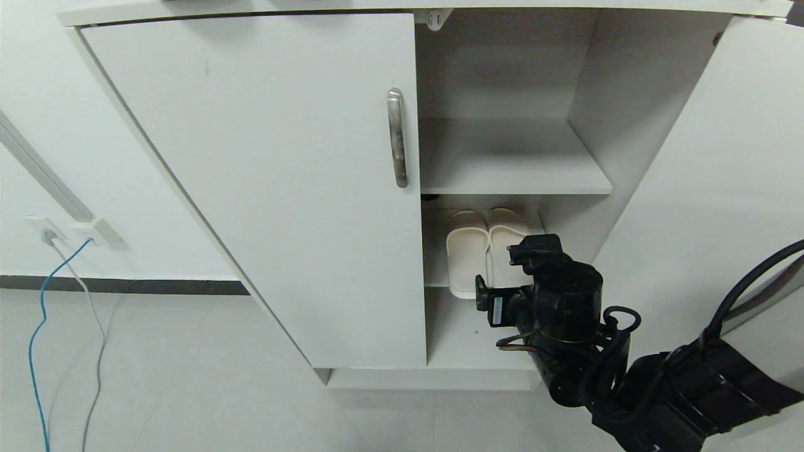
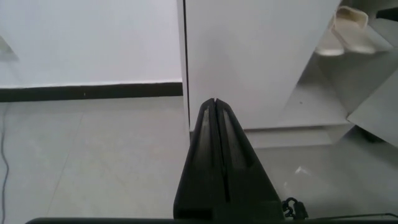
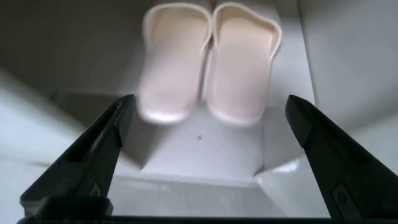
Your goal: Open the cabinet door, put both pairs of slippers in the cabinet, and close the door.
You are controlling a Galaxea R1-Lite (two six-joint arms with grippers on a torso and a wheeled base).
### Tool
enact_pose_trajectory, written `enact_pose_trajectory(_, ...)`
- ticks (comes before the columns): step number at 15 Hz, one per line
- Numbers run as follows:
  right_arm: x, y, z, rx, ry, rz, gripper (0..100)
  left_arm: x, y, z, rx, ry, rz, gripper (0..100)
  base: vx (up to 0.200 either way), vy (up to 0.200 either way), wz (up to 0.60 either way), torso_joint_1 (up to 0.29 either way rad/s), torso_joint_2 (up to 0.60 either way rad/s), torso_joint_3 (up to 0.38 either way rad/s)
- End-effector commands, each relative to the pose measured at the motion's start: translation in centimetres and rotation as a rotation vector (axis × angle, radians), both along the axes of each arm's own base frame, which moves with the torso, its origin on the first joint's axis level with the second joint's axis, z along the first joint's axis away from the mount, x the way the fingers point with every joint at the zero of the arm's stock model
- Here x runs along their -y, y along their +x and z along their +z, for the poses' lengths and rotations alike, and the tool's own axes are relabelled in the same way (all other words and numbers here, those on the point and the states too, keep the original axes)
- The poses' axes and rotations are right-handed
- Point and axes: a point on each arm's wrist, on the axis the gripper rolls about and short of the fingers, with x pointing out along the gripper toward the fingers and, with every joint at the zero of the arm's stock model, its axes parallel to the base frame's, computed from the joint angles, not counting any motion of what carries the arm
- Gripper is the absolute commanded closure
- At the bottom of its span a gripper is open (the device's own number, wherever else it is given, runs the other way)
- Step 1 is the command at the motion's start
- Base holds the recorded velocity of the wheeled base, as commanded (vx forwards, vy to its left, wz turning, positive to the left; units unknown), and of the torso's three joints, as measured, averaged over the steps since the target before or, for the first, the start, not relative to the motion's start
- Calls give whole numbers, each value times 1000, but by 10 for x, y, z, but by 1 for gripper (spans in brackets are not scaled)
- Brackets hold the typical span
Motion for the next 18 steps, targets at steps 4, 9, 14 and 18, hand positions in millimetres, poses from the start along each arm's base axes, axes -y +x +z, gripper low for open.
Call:
enact_pose_trajectory(4, 1, -2, -1, -4, -5, 1, 0, 0, 0, 0, -2, 1, 0, 100, 0, 0, 0, 0, 0, 0)
enact_pose_trajectory(9, 2, -5, -1, -5, -9, 6, 0, 0, 0, 0, 0, 0, 0, 100, 0, 0, 0, 0, 0, 0)
enact_pose_trajectory(14, 1, -9, -1, -8, -14, 16, 0, 0, 0, 0, -2, 0, 0, 100, 0, 0, 0, 0, 0, 0)
enact_pose_trajectory(18, 0, -10, -1, -9, -15, 20, 0, 0, 0, 0, -2, 0, 0, 100, 0, 0, 0, 0, 0, 0)
